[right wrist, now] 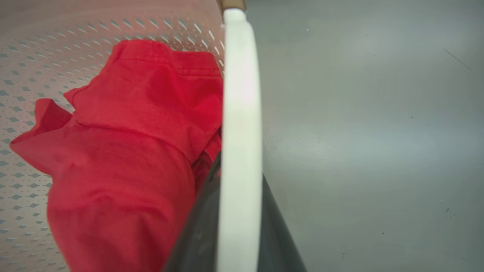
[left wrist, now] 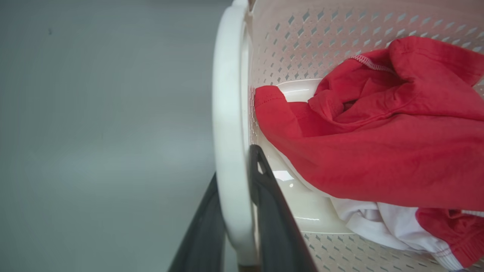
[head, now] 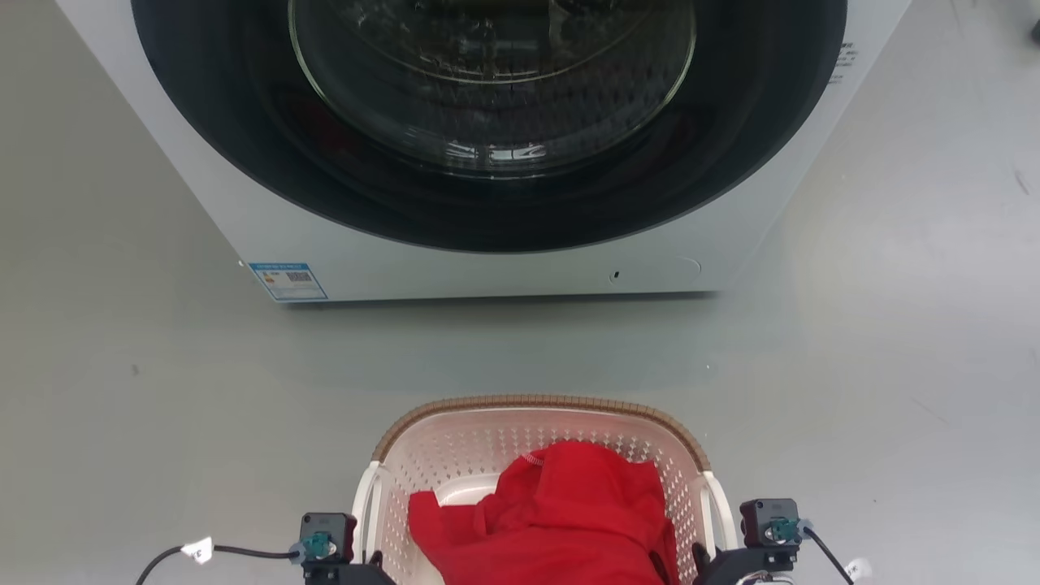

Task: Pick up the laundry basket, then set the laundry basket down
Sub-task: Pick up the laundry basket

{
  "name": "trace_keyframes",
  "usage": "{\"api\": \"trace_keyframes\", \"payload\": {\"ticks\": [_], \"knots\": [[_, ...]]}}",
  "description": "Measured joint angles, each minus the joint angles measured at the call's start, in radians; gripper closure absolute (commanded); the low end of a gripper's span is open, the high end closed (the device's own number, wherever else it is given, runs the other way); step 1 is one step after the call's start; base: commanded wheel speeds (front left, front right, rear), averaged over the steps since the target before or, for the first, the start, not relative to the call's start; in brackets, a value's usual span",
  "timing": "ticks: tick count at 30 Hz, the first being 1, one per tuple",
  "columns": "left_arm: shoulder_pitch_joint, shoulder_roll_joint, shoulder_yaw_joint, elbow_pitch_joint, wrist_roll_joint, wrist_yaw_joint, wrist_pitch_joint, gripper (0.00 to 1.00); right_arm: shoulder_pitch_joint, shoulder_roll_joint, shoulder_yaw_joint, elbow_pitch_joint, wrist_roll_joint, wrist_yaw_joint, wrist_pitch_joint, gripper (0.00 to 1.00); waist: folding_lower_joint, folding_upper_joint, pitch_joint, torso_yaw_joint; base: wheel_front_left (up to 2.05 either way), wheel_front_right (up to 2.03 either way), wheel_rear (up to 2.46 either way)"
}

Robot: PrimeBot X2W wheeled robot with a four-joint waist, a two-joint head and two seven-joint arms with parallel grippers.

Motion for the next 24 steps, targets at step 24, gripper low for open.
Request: {"api": "trace_keyframes", "payload": {"ticks": [24], "knots": [[0.187, 0.009, -0.075, -0.002, -0.086, 0.017, 0.105, 1.0, 0.167, -0.001, 0.114, -0.016, 0.121, -0.009, 0.121, 1.0, 0.0001, 0.0, -0.254, -0.007, 0.0, 0.0, 0.0]]}}
